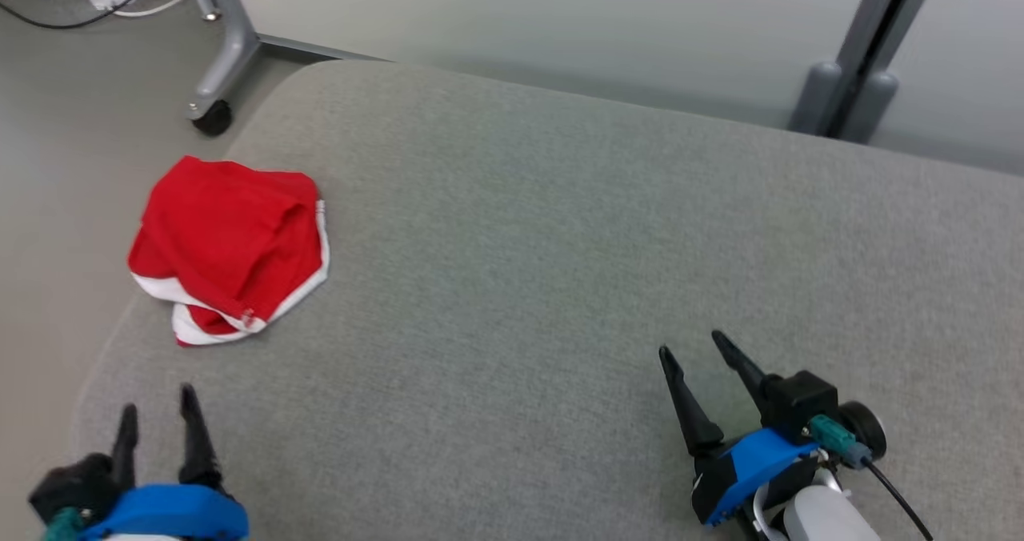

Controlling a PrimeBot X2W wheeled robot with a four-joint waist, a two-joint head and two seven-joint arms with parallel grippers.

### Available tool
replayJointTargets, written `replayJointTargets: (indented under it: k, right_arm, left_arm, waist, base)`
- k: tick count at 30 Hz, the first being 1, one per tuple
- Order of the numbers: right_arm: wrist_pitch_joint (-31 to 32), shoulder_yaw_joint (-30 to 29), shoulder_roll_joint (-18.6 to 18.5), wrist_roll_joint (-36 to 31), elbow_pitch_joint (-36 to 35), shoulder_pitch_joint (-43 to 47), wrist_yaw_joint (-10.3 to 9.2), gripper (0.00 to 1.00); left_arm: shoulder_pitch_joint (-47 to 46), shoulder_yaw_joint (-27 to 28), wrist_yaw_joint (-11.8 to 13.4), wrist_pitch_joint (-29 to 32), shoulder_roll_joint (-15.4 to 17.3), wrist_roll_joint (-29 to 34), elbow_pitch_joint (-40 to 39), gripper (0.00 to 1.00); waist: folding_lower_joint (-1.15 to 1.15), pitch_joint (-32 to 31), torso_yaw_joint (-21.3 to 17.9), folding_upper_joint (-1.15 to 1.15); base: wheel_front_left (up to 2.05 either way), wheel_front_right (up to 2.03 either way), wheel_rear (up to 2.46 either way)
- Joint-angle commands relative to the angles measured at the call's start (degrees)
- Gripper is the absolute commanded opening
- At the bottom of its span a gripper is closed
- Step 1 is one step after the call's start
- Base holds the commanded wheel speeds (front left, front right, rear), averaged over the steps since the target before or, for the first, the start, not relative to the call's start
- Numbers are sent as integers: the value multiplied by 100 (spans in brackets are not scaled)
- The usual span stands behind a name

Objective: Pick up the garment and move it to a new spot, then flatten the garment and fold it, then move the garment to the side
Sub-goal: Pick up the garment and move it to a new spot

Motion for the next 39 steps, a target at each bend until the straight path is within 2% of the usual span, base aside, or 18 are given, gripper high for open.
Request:
replayJointTargets:
  k: [1,10,15,23,24,25,29,38,39]
  right_arm:
    - [-30,8,-26,-53,-64,-146,0,100]
    - [-30,119,-26,-343,-333,-630,0,100]
    - [-29,145,-26,-462,-487,-830,-1,100]
    - [-11,13,-54,-570,-521,-890,-4,100]
    - [-11,-1,-56,-562,-532,-893,-4,100]
    - [-11,-19,-57,-541,-548,-895,-4,100]
    - [-11,-49,-49,-408,-593,-816,-3,100]
    - [-18,-25,-26,101,-616,-479,-1,100]
    - [-18,-25,-26,101,-616,-479,-1,100]
  left_arm:
    - [-275,131,-1,-2,122,-160,135,100]
    - [-1757,-31,-2,-2,957,-794,1313,100]
    - [-2404,-483,-2,-8,1450,-1314,1931,100]
    - [-2941,-1208,1,-8,1847,-2133,2817,100]
    - [-2995,-1275,1,-8,1905,-2177,2834,43]
    - [-3041,-1298,1,-8,1972,-2213,2789,0]
    - [-2956,-1402,1,-8,2081,-2295,2454,0]
    - [-2680,-1781,1,-8,2222,-2123,571,0]
    - [-2680,-1781,1,-8,2222,-2123,571,0]
  waist:
    - [0,130,-62,0]
    - [0,1043,-429,0]
    - [0,1433,-628,0]
    - [0,1754,-849,0]
    - [0,1763,-870,0]
    - [0,1765,-888,0]
    - [0,1632,-939,0]
    - [0,928,-1066,0]
    - [0,928,-1066,0]
  base:
    - [0,0,0]
    - [0,0,0]
    - [0,0,0]
    - [0,0,0]
    - [0,0,0]
    - [0,0,0]
    - [0,0,0]
    - [0,0,0]
    - [0,0,0]
